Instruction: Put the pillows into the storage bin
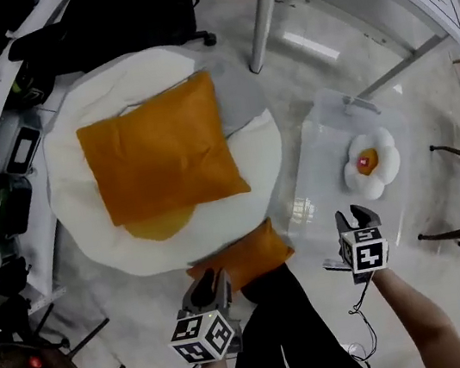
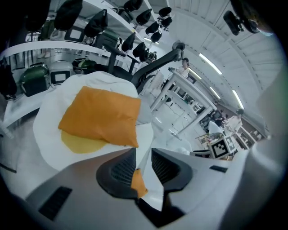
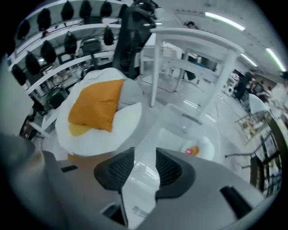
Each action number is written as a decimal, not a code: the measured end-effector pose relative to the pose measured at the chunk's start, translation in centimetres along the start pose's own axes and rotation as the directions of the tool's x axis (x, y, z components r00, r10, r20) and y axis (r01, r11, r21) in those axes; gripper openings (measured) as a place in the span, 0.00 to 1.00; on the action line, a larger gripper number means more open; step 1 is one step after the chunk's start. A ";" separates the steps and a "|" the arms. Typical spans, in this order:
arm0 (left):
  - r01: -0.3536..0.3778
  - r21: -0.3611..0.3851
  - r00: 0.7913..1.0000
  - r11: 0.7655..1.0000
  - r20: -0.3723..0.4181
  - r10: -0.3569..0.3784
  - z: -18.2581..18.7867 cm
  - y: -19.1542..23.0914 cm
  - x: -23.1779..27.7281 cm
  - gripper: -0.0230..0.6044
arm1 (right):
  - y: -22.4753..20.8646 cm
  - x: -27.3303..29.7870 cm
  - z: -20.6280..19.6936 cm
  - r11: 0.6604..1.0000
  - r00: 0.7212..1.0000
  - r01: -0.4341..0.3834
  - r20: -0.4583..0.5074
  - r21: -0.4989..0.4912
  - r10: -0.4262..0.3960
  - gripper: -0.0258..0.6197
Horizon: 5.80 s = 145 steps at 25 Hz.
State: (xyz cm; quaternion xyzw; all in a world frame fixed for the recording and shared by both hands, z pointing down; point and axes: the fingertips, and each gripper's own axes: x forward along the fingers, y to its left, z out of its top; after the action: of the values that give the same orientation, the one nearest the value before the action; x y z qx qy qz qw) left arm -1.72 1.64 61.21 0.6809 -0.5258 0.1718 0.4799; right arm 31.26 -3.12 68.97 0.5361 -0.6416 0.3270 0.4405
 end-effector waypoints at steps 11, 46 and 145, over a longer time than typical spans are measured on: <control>-0.186 -0.241 0.973 0.953 0.092 0.213 -4.9 10.4 -5.5 0.20 | 25.2 3.6 -1.4 0.630 0.881 -0.454 -0.213 -0.630 0.422 0.32; -0.231 -0.767 0.832 0.599 0.163 0.530 -26.5 24.4 -11.0 0.20 | 41.5 20.2 -20.3 -0.208 0.777 -0.620 -0.629 -0.756 -0.028 0.49; 0.080 0.134 0.996 0.988 0.017 -0.083 -3.3 -16.5 2.2 0.20 | -2.9 -6.6 -0.3 0.956 0.944 -0.294 0.154 -0.016 0.292 0.18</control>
State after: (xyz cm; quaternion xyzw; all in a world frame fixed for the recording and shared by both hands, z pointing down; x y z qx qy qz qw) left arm 14.56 2.98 56.63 0.7342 -0.4905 0.1791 0.4339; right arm 34.41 -0.87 62.86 0.4601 -0.7453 0.3483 0.3339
